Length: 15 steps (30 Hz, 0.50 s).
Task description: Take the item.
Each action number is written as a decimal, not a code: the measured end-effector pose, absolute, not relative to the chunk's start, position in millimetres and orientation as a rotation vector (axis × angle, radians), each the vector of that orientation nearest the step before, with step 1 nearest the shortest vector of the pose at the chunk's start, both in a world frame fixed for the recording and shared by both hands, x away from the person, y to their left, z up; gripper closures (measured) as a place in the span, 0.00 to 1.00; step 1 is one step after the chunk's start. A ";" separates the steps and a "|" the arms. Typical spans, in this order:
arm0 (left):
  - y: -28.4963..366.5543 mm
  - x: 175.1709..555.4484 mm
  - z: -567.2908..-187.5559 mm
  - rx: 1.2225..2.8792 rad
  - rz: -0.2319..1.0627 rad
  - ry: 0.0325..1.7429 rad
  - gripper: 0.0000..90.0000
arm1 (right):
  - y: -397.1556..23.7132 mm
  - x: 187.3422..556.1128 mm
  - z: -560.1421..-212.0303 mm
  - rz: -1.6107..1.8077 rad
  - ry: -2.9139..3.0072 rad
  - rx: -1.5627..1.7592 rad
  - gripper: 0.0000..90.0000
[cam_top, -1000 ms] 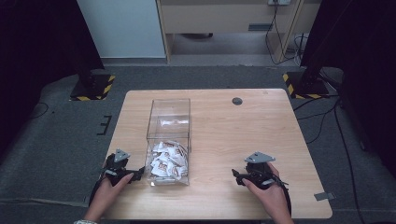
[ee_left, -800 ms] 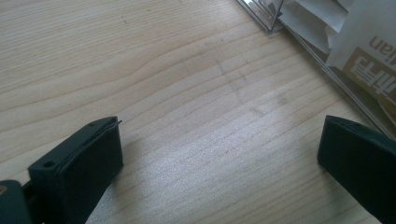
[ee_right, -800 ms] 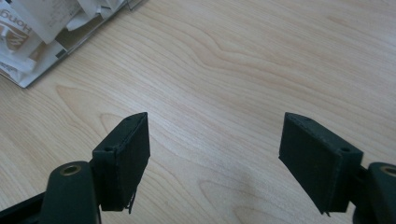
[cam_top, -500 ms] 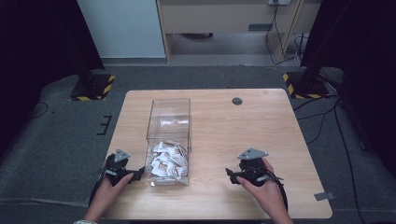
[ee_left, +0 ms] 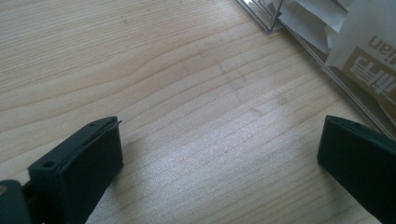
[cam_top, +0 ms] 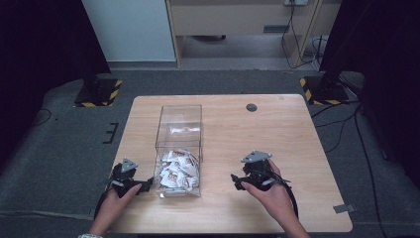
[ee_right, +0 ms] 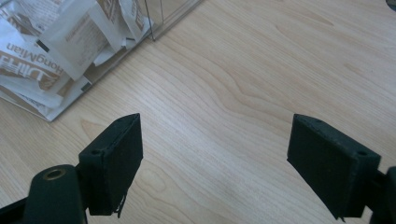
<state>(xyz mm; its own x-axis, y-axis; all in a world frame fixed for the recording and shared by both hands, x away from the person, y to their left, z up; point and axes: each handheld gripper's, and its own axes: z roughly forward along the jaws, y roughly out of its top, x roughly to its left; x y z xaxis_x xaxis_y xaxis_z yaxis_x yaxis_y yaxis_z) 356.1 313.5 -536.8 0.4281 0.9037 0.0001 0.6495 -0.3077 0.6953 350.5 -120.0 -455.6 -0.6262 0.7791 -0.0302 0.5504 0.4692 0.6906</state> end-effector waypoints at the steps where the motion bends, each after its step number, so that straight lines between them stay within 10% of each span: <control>1: 313.5 356.1 -536.7 2.062 0.528 1.305 0.00 | -118.7 350.9 -454.7 0.935 2.382 1.122 0.21; 15: 313.5 356.1 -536.8 2.062 0.528 1.305 0.00 | -97.1 361.9 -436.4 0.929 2.431 1.039 0.35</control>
